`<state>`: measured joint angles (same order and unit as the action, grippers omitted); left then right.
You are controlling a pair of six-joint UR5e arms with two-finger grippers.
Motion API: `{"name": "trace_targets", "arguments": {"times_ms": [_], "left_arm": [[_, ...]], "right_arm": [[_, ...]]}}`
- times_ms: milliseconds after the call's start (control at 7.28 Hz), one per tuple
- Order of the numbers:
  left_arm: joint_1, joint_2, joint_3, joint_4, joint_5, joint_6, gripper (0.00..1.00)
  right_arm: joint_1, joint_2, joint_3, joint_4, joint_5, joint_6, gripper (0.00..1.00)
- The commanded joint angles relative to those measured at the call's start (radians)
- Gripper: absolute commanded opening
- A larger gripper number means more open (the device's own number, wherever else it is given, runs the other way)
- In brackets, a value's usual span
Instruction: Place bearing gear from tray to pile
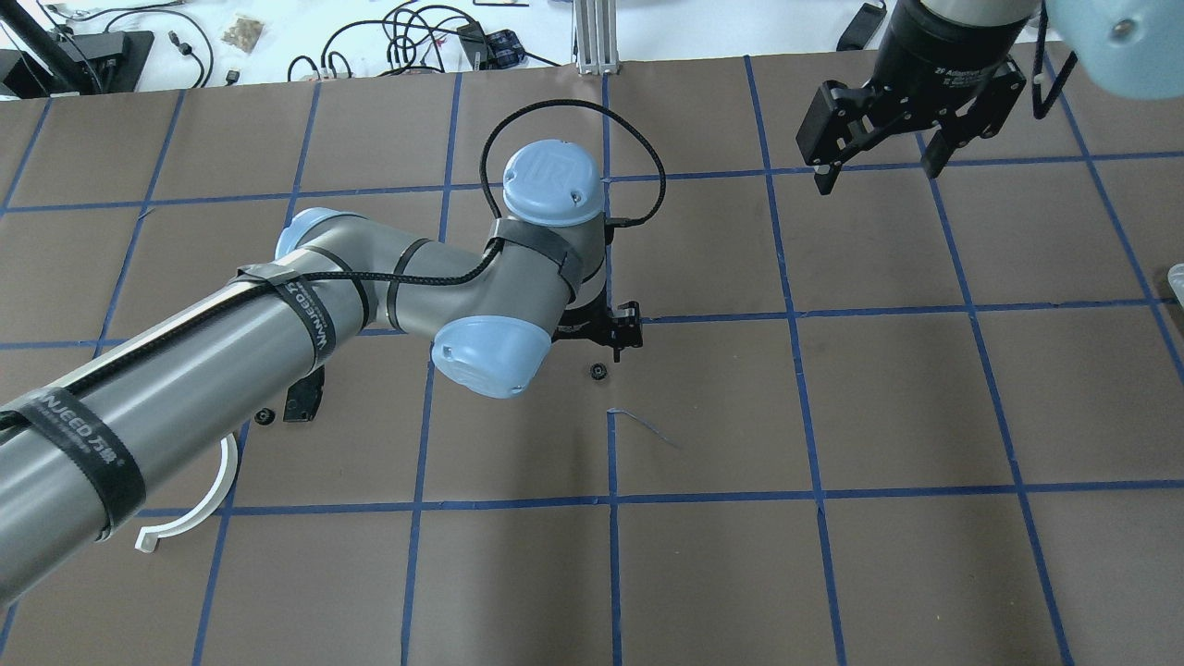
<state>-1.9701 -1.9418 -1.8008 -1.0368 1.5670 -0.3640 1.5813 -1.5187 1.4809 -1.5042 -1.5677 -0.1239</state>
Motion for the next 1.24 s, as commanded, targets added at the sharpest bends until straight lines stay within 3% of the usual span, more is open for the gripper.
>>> {"name": "trace_targets", "arguments": {"times_ms": [0,687,962,1100], "left_arm": [[-0.029,-0.051,-0.006,0.056,0.001,-0.031,1.0],[-0.05,-0.138,-0.008,0.207,0.005,-0.061,1.0],[-0.053,-0.141,-0.006,0.221,0.014,-0.041,0.9],[-0.053,-0.14,-0.008,0.221,0.014,-0.041,0.77]], "right_arm": [[0.002,-0.008,0.042,-0.016,-0.003,0.0,1.0],[-0.003,-0.037,0.074,-0.059,-0.006,0.125,1.0],[0.0,-0.048,0.105,-0.063,-0.003,0.13,1.0],[-0.001,-0.055,0.122,-0.067,-0.005,0.125,1.0]]}}
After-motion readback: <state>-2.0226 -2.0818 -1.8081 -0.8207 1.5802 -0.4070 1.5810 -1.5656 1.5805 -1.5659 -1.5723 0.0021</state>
